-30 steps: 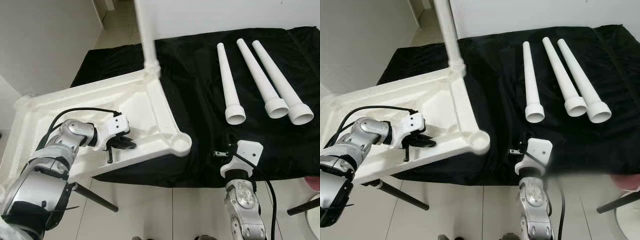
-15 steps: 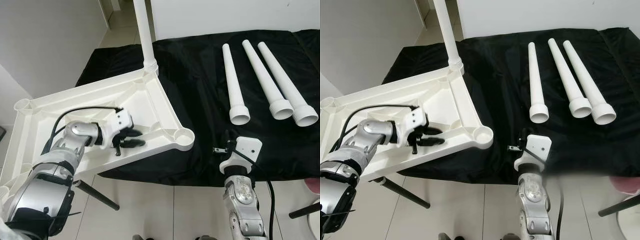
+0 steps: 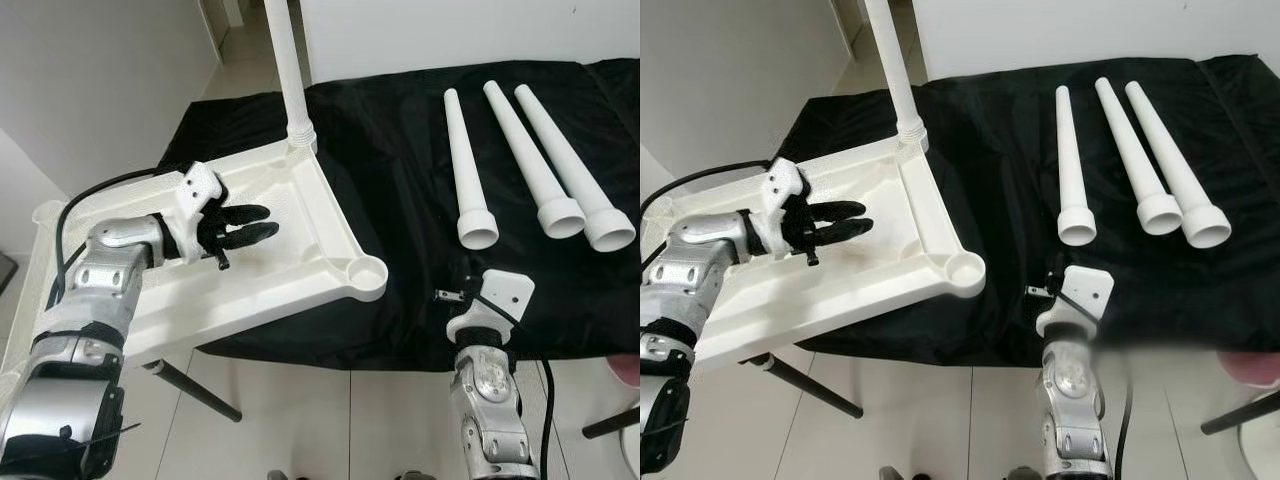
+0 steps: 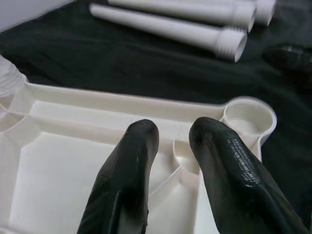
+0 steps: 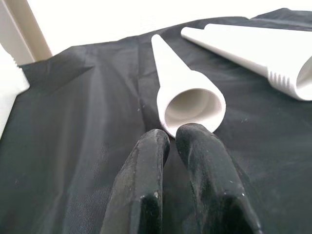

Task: Building children table

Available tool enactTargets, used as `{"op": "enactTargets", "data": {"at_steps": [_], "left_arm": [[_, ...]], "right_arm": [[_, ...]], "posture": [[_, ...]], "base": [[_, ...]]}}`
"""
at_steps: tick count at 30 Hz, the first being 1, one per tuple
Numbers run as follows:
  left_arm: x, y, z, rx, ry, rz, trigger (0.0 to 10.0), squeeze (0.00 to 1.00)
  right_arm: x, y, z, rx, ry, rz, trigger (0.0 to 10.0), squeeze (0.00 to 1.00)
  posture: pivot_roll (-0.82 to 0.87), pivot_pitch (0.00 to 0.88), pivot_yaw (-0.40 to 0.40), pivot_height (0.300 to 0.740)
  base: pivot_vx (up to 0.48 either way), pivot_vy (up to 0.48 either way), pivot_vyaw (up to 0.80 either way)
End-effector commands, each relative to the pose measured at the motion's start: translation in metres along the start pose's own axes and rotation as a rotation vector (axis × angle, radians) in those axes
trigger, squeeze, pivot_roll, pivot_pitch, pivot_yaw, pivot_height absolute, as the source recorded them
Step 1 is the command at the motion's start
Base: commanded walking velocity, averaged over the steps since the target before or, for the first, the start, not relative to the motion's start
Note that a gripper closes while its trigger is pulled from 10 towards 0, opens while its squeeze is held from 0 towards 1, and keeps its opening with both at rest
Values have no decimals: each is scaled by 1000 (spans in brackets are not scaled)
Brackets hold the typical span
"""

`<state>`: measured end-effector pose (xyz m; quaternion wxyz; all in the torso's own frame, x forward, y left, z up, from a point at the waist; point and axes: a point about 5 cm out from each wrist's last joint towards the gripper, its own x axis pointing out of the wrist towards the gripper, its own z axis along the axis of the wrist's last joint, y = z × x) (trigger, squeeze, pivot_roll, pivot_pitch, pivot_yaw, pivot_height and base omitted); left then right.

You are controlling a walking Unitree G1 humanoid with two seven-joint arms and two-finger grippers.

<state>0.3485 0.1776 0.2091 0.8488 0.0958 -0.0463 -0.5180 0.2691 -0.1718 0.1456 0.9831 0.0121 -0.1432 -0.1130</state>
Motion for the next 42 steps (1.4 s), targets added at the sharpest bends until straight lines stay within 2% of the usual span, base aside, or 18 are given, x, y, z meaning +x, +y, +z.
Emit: {"op": "enactTargets", "data": {"at_steps": [1,3,4,5,6,10,13,14,15,16,19,22,25,28,32,34,37,42], "left_arm": [[-13,10,-5,-52,-39,319,10000,0],[-13,10,-5,-52,-39,319,10000,0],[-17,5,-6,-56,-82,383,10000,0],[-17,5,-6,-56,-82,383,10000,0],[-20,-1,-11,-76,-130,473,10000,0],[-20,-4,-16,-113,-147,514,10000,0],[-13,-22,-21,-150,-177,526,10000,0],[-13,-22,-21,-150,-177,526,10000,0],[-9,-31,-25,-187,-189,524,10000,0],[-9,-31,-25,-187,-189,524,10000,0],[0,-49,-27,-247,-218,526,10000,0],[3,-55,-28,-286,-229,535,10000,0],[6,-68,-28,-366,-274,613,10000,0],[8,-73,-28,-381,-290,639,10000,0],[19,-90,-28,-364,-304,631,10000,0],[27,-92,-24,-349,-314,617,10000,0],[43,-86,-10,-321,-338,622,10000,0],[47,-79,-5,-343,-344,629,10000,0]], "right_arm": [[2,4,-1,9,-2,-7,10000,0],[2,4,-1,9,-2,-7,10000,0],[3,5,0,13,-5,-11,10000,0],[3,5,0,13,-5,-11,10000,0],[6,7,1,16,-9,-13,10000,0],[7,7,2,11,-15,-14,10000,0],[11,7,4,11,-25,-23,10000,0],[11,7,4,11,-25,-23,10000,0],[13,7,5,8,-24,-28,10000,0],[13,7,5,8,-24,-28,10000,0],[17,10,6,11,-18,-17,10000,0],[18,12,7,8,-20,-5,10000,0],[21,13,9,1,-37,21,10000,0],[21,11,8,-3,-39,17,10000,0],[25,5,7,-11,-51,-19,10000,0],[27,5,7,-17,-54,-32,10000,0],[35,7,10,-21,-59,-33,10000,0],[40,3,11,-29,-60,-40,10000,0]], "posture": [[-72,87,211,740],[-72,87,211,740],[-74,85,208,740],[-74,85,208,740],[-80,67,201,740],[-80,67,201,740],[-87,52,190,740],[-87,52,190,740],[-88,45,177,740],[-88,45,177,740],[-94,34,161,740],[-99,20,155,740],[-104,1,151,740],[-105,0,152,740],[-106,0,144,740],[-108,0,136,740],[-110,0,131,740],[-112,0,123,740]], "base": [[0,0,0],[0,0,0],[0,0,0],[0,0,0],[0,0,0],[0,0,0],[0,0,0],[0,0,0],[0,0,0],[0,0,0],[0,0,0],[0,0,0],[0,0,0],[0,0,0],[0,0,0],[0,0,0],[0,0,0],[0,0,0]]}}
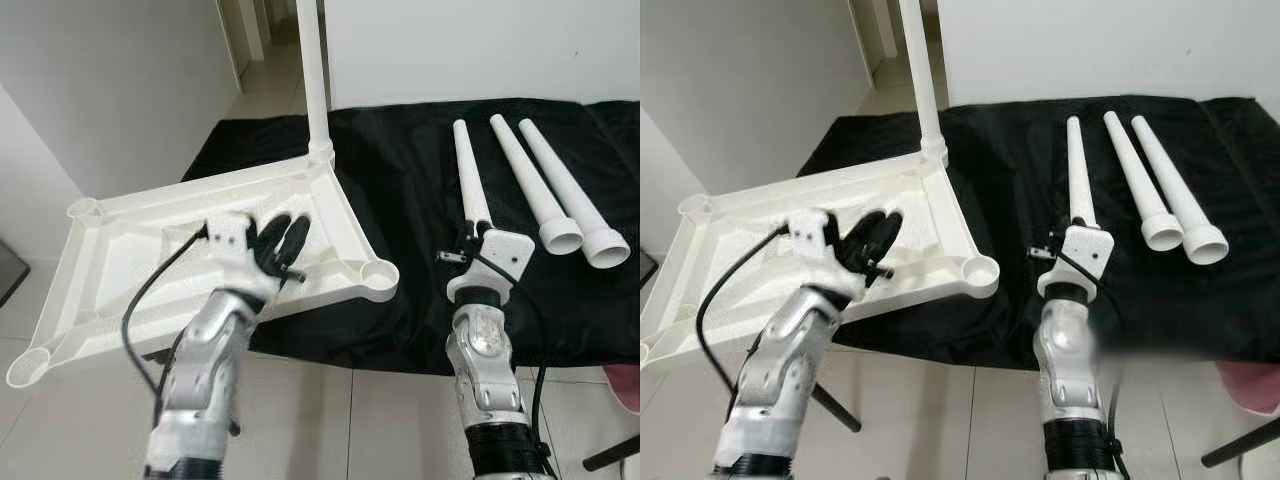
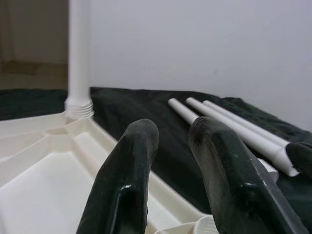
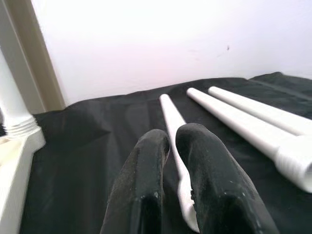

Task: Building children table

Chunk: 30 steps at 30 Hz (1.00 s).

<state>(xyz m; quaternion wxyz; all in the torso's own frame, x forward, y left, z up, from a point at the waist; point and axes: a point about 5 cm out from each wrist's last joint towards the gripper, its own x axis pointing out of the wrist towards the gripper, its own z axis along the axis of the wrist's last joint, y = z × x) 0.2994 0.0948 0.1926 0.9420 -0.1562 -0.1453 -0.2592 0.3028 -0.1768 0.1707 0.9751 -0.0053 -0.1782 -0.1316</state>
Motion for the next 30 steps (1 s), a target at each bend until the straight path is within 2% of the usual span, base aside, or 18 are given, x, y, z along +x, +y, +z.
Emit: {"op": "enactTargets", "data": {"at_steps": [1,2,5,7,12,16,17,25,26,30], "left_arm": [[-3,8,-4,2,31,43,10000,0],[-1,8,-5,-17,36,67,10000,0],[2,9,-7,-45,43,90,10000,0],[3,10,-8,-44,47,91,10000,0],[14,11,-17,-25,124,91,10000,0],[21,10,-11,-1,104,94,10000,0],[23,9,-8,11,95,90,10000,0],[21,0,-5,35,91,50,10000,0],[18,-8,-7,51,112,-9,10000,0],[18,-12,-7,56,124,-34,10000,0]], "right_arm": [[1,-1,-4,2,15,-7,10000,0],[3,-2,-4,2,17,-11,10000,0],[5,-3,-5,2,20,-17,10000,0],[7,-2,-5,4,26,-21,10000,0],[22,-3,-6,13,50,-40,10000,0],[29,-10,-9,-3,70,-68,10000,0],[32,-13,-9,-6,76,-76,10000,1000],[38,-23,-12,-7,101,-118,10000,1000],[40,-30,-15,-14,129,-137,10000,1000],[42,-35,-17,-15,142,-144,10000,1000]], "posture": [[-112,0,123,740],[-116,0,98,740],[-116,0,98,740],[-122,0,86,740],[-116,0,66,740],[-112,0,66,740],[-103,0,72,740],[-91,0,80,740],[-85,1,95,740],[-85,5,101,740]], "base": [[0,0,0],[0,0,0],[0,0,0],[0,0,0],[0,0,0],[0,0,0],[0,0,0],[0,0,0],[0,0,0],[0,0,0]]}}
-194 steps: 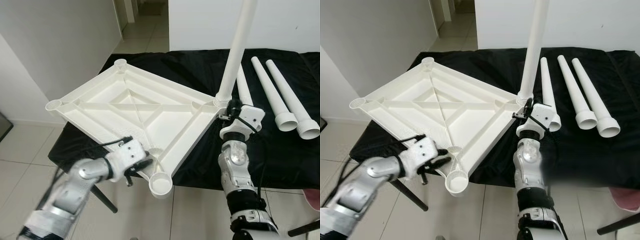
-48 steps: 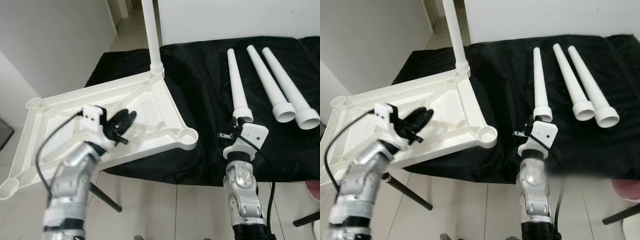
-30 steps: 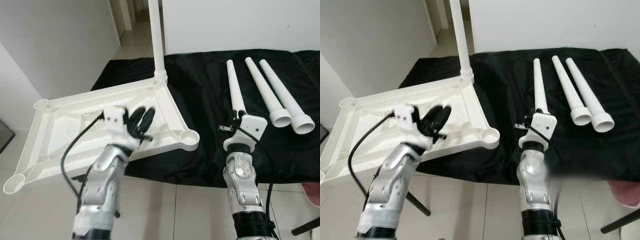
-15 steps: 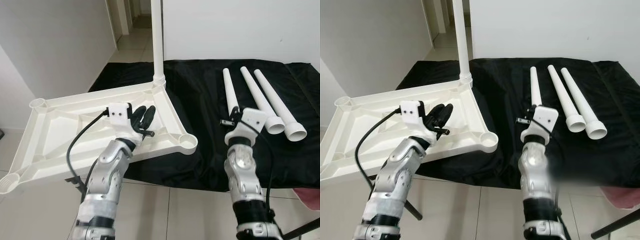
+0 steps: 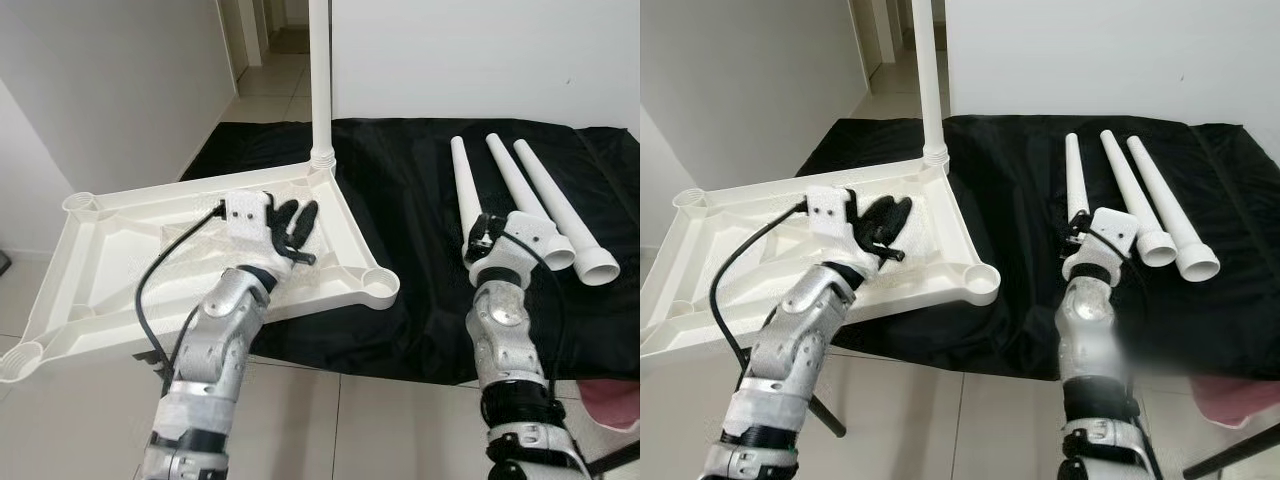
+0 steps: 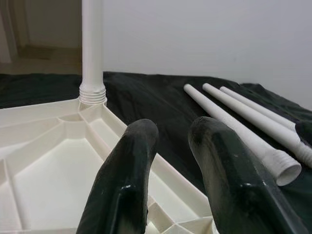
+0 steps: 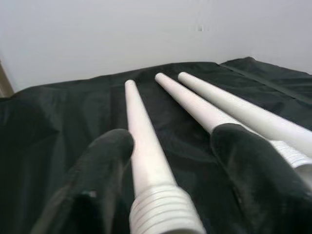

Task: Building children table

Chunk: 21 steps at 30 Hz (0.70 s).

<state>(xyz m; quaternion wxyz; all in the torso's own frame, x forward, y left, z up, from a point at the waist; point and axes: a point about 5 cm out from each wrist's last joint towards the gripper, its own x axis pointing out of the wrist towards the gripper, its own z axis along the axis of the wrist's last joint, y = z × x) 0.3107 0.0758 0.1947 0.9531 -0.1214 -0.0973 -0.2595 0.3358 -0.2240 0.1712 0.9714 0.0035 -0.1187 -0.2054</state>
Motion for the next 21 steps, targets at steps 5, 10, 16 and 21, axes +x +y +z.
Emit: {"op": "enactTargets", "data": {"at_steps": [5,10,16,21], "left_arm": [[1,1,2,30,15,-44,10000,0],[-1,0,4,36,19,-47,10000,0],[-4,-3,2,38,41,-49,10000,0],[-7,-4,0,21,60,-53,10000,0]], "right_arm": [[3,-5,-7,17,52,-7,10000,1000],[4,-9,-7,34,70,-7,10000,1000],[5,-11,-5,53,93,14,10000,0],[9,-9,-1,58,106,46,10000,0]], "posture": [[-82,11,113,740],[-85,23,123,740],[-79,66,128,740],[-78,88,125,740]], "base": [[0,0,0],[0,0,0],[0,0,0],[0,0,0]]}}
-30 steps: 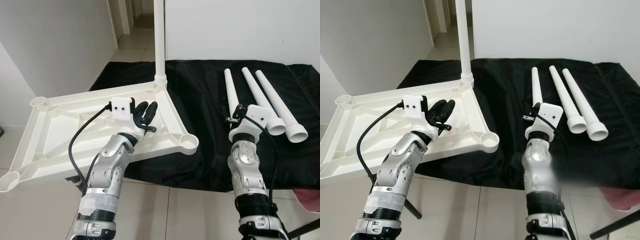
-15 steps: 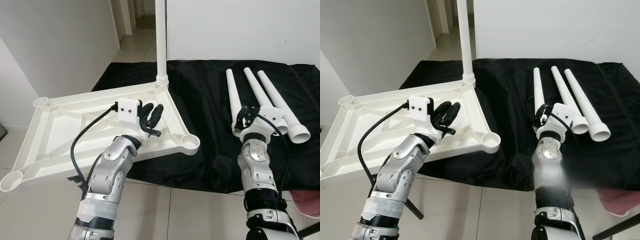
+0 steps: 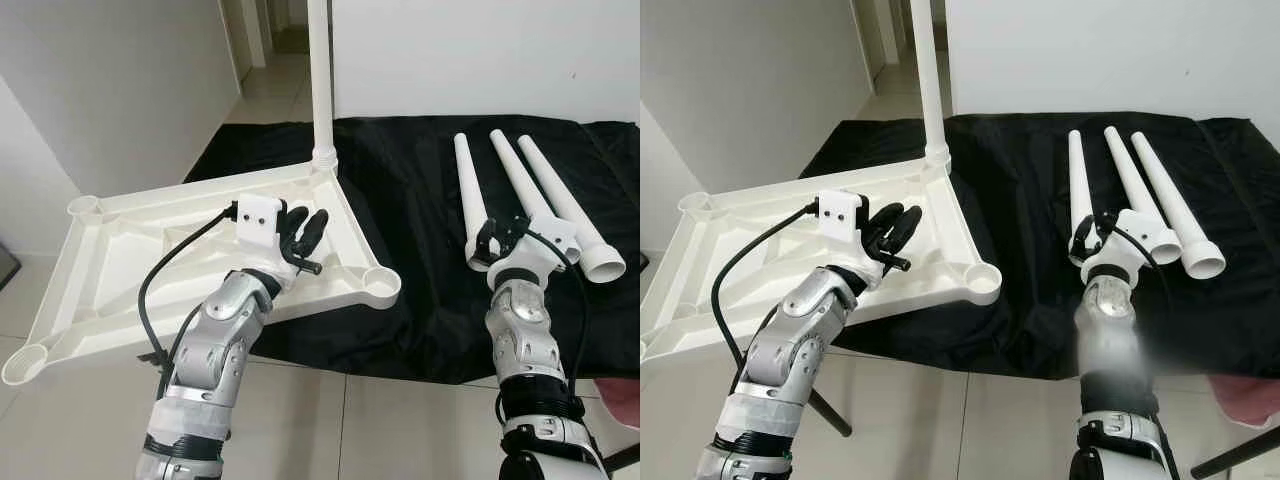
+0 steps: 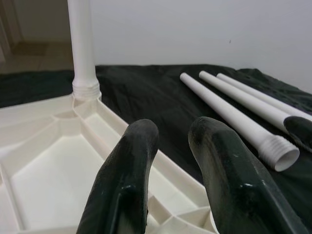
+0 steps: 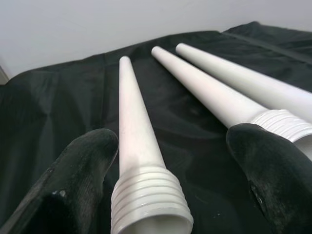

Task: Building children table

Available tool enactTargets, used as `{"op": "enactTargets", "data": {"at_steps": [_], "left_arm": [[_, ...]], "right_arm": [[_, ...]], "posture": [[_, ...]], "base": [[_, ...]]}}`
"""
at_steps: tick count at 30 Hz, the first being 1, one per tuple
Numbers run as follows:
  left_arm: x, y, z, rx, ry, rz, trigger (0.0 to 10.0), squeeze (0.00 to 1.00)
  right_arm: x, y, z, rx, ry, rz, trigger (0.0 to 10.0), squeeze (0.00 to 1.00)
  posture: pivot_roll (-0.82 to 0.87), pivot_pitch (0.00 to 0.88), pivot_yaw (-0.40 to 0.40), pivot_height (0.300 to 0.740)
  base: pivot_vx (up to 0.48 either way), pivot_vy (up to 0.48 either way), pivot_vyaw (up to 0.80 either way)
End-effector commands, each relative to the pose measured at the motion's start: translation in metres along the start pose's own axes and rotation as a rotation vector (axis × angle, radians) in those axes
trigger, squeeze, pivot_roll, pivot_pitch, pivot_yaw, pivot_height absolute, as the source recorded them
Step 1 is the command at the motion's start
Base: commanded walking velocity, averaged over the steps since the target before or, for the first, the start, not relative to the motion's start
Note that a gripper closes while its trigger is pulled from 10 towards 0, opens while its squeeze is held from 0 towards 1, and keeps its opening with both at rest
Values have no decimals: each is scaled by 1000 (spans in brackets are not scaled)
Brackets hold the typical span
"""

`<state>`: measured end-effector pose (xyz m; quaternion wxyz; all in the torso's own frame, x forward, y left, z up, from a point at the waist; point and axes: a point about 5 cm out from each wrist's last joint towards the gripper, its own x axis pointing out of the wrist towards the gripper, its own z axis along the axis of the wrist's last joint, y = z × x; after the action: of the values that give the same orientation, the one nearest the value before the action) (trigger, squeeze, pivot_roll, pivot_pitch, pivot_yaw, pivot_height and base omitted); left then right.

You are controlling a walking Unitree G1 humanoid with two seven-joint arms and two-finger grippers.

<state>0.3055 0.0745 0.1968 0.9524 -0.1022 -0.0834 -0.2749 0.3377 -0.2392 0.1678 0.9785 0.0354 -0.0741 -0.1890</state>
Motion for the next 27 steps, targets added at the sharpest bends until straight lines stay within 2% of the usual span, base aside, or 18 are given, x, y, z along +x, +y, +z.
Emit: {"op": "enactTargets", "data": {"at_steps": [1,2,6,13,14,16,22,27], "left_arm": [[-4,0,-3,-5,20,-23,10000,0],[-5,-2,-2,-6,24,-23,10000,0],[-10,-7,-2,-15,29,-19,10000,0],[-13,-12,0,-31,38,-18,10000,0],[-14,-14,1,-32,45,-19,10000,0],[-14,-15,3,-32,46,-19,10000,0],[-15,-14,6,-25,48,-6,10000,0],[-17,-13,5,-39,50,6,10000,0]], "right_arm": [[2,4,3,10,5,20,10000,0],[4,5,6,9,10,35,10000,0],[11,9,14,-10,21,88,10000,0],[16,10,19,-28,29,111,10000,0],[18,16,22,-32,37,152,10000,0],[20,20,24,-40,41,181,10000,0],[18,27,25,-63,51,235,10000,0],[16,28,23,-71,66,248,10000,0]], "posture": [[-78,88,125,740],[-66,133,118,740],[-61,174,113,740],[-50,221,108,740],[-38,264,104,740],[-30,285,99,740],[-28,309,91,740],[-33,287,81,740]], "base": [[0,0,0],[0,0,0],[0,0,0],[0,0,0],[0,0,0],[0,0,0],[0,0,0],[0,0,0]]}}
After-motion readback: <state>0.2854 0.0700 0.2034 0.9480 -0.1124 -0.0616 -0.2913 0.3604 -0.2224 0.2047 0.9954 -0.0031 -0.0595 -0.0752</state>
